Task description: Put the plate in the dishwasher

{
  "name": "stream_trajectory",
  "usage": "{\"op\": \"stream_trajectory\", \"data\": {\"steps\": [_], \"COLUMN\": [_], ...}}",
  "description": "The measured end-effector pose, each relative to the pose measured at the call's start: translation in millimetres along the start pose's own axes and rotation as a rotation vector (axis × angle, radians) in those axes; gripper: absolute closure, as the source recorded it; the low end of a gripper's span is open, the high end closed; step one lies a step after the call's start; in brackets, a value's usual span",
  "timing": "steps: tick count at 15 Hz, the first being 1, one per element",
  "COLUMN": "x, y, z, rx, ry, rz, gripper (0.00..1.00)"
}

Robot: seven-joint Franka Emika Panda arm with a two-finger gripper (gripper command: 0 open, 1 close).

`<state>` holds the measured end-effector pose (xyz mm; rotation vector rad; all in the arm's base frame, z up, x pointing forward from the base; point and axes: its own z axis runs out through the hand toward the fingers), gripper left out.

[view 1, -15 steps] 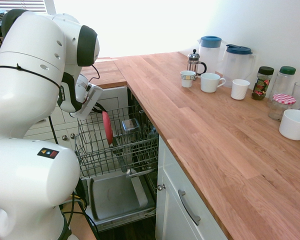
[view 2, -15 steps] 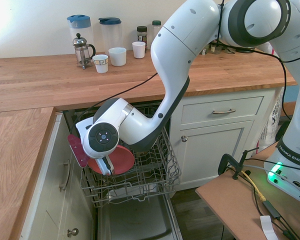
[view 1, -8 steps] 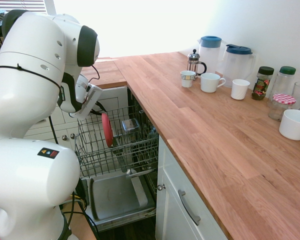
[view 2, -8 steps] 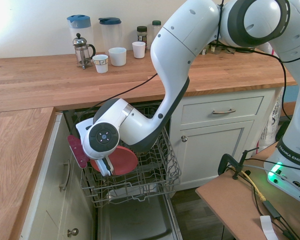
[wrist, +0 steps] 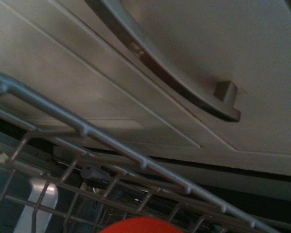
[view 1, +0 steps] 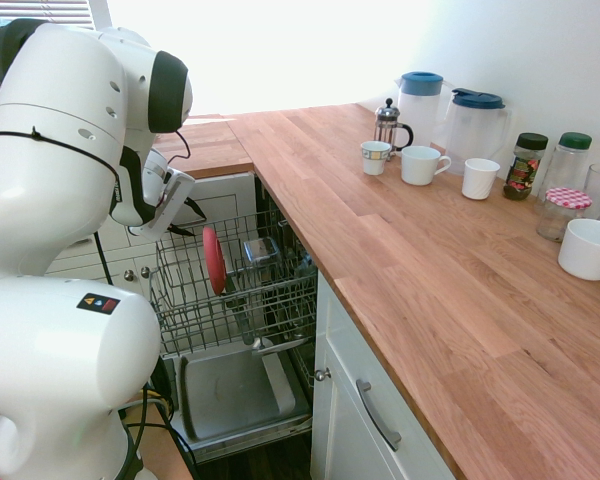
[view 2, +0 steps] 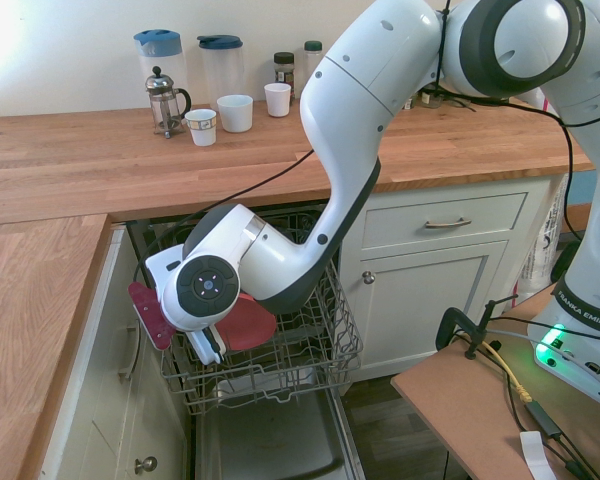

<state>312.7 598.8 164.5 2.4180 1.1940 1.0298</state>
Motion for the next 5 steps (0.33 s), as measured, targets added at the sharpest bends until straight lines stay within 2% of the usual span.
{"op": "stream_trajectory", "data": {"steps": [5], "x": [14], "y": [13], "z": [-48], "rx": [-0.032], "ry": [0.028], "rz": [0.011], "gripper": [0.0]}}
